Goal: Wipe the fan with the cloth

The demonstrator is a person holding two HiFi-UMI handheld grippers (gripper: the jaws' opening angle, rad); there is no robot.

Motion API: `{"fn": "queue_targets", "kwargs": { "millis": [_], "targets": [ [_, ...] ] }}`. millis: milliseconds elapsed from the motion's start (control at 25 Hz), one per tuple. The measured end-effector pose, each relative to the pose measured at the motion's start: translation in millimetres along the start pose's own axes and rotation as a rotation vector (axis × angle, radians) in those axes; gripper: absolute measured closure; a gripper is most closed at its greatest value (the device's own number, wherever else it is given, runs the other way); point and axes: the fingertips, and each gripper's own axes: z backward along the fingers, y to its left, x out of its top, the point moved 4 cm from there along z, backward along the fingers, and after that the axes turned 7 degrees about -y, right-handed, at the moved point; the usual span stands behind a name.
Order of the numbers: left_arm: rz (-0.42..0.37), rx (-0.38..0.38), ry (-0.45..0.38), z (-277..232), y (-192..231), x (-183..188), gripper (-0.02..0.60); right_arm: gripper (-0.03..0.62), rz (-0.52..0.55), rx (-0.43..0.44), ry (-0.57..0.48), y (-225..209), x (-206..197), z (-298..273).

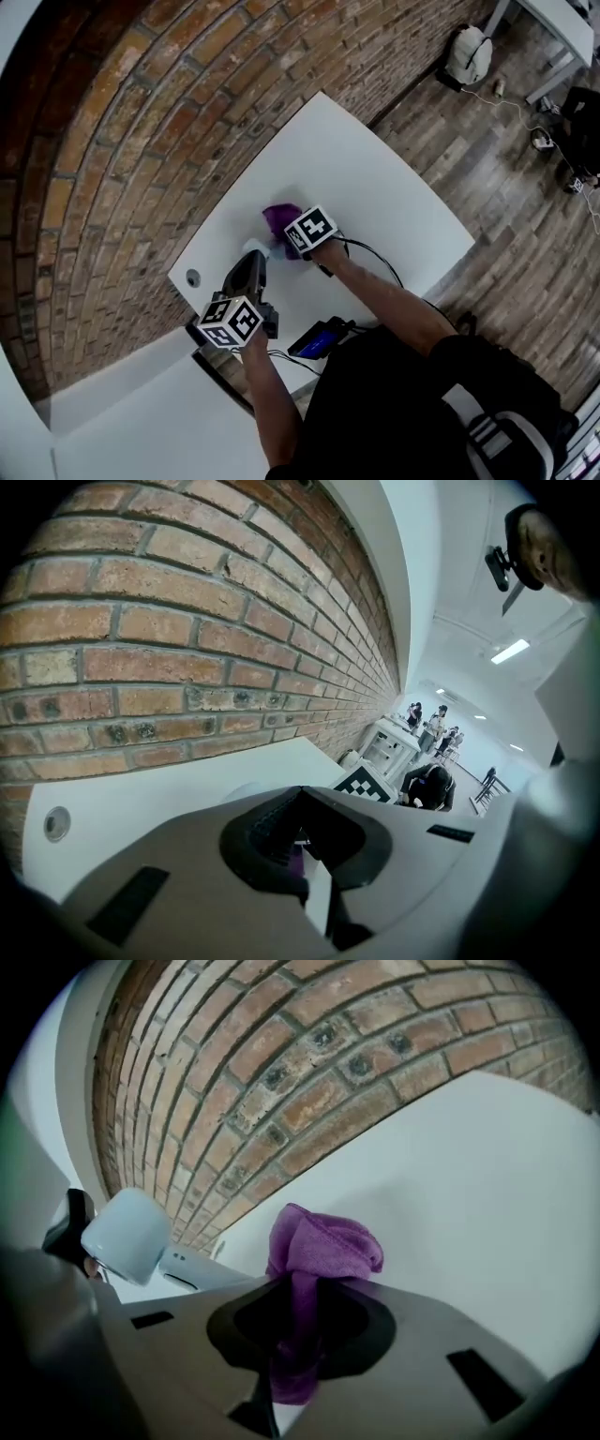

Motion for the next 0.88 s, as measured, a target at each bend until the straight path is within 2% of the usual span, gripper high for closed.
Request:
{"fn": "queue_targets", "kwargs": {
  "millis": [80,160,240,280,440,600,760,880],
  "targets": [
    [0.008,0.000,-0.001,-1.0,1.7,0.9,0.581,0.533,-0.009,-0.012,-0.072,-2.4,13.0,5.8],
    [0.008,0.004,-0.003,0.5,3.2,2.2,0.581,0.533,-0.086,0.094,-0.143,12.0,24.9,4.9],
    [0.005,0.011,-0.005,1.5,3.6,2.8,0.581,0.533,-0.135,0.197,-0.131,29.3,24.6,-2.6],
    [0.004,0.013,-0.005,1.4,3.0,2.4,0.581,0.533,-0.133,0.206,-0.104,32.4,18.7,-7.7],
    [-0.008,0.014,-0.001,-1.5,1.1,1.5,0.581,0.533,-0.056,0.099,-0.018,17.5,-8.3,-13.8],
    [-0.031,0.020,0.000,-4.2,2.5,3.3,0.581,0.533,0.086,0.010,0.031,9.5,-7.4,-0.1],
    [-0.063,0.039,0.009,-3.9,2.7,3.7,0.581,0.533,0.002,0.073,-0.067,11.8,27.6,-13.1],
    [-0.061,0.037,0.004,-6.0,0.6,2.8,0.581,0.533,-0.036,0.119,0.000,15.6,27.7,-35.0]
  ]
}}
